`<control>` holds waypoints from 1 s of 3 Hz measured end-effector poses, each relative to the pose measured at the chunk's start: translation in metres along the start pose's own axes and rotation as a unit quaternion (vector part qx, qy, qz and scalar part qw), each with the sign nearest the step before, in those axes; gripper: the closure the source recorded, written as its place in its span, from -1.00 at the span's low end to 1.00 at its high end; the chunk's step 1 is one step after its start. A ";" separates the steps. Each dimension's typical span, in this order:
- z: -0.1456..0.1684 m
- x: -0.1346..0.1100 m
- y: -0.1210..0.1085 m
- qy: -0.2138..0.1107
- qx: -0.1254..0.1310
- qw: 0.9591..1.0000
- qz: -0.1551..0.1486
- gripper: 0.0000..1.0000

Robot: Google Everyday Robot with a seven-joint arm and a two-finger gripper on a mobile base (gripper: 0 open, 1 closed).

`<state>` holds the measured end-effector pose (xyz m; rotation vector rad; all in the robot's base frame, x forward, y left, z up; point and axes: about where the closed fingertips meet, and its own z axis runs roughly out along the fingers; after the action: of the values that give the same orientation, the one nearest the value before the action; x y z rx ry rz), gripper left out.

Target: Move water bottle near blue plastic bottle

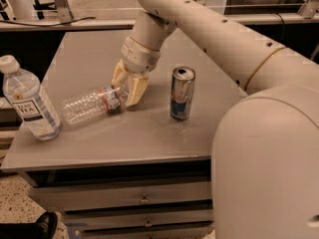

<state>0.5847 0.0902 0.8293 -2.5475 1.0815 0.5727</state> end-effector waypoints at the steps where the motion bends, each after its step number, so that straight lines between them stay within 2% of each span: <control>1: 0.002 -0.005 0.000 -0.001 -0.005 1.000 -0.004 -0.72; 2: 0.003 -0.007 0.001 -0.001 -0.008 1.000 -0.006 -1.00; 3: 0.004 -0.009 0.001 0.000 -0.008 1.000 -0.007 -1.00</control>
Offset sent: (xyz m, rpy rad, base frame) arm -0.0150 -0.0010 0.0047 -0.0266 0.0199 0.0357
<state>0.5776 0.0962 0.8302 -2.5670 1.0626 0.5803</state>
